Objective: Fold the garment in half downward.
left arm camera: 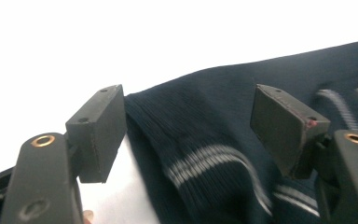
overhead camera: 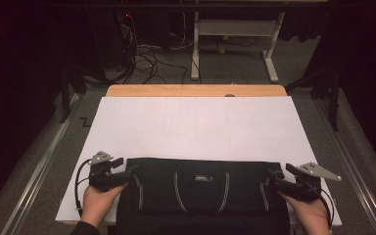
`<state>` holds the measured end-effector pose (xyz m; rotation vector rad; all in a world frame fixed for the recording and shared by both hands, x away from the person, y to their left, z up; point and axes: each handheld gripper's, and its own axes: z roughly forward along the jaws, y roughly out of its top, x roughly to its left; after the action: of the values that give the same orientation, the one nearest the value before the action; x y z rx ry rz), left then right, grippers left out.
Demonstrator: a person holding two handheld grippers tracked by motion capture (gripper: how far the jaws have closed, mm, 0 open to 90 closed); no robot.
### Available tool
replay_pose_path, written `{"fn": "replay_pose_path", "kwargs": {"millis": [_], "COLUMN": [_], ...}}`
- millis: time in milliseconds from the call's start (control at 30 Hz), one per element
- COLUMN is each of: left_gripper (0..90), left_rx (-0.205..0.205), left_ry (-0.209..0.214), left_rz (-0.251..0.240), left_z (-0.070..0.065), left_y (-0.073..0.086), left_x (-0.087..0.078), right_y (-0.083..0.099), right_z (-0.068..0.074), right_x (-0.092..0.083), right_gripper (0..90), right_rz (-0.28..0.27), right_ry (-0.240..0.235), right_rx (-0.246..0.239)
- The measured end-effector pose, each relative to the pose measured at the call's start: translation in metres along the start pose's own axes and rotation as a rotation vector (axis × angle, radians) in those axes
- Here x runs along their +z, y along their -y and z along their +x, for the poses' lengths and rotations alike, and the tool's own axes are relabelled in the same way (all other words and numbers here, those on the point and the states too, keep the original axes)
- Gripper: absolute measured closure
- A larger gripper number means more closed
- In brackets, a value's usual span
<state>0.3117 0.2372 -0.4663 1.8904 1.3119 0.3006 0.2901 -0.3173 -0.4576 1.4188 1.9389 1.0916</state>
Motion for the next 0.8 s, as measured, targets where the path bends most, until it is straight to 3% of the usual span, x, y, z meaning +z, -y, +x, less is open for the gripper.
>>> {"fn": "replay_pose_path", "kwargs": {"millis": [33,200,333,600,800], "left_gripper": [24.8,22.9,23.3,45.2,58.9], "left_rx": [0.006,-0.023,0.059,0.073,0.051], "left_ry": [-0.023,-0.044,-0.124,-0.078,-0.041], "left_rz": [0.026,0.079,0.086,0.062,0.054], "left_z": [0.0,0.003,-0.008,-0.012,-0.008], "left_y": [-0.001,0.0,0.004,0.008,0.007], "left_x": [0.004,0.015,0.019,0.018,0.019], "right_y": [-0.002,-0.007,-0.007,-0.003,-0.001], "right_z": [-0.001,-0.004,-0.002,0.004,0.006], "right_x": [0.005,0.026,0.032,0.027,0.027], "right_gripper": [27.5,28.9,34.7,57.5,70.9], "right_rz": [0.012,0.083,0.146,0.152,0.145], "right_ry": [0.008,0.033,0.036,0.011,-0.024], "right_rx": [0.004,-0.001,-0.009,-0.037,-0.034]}}
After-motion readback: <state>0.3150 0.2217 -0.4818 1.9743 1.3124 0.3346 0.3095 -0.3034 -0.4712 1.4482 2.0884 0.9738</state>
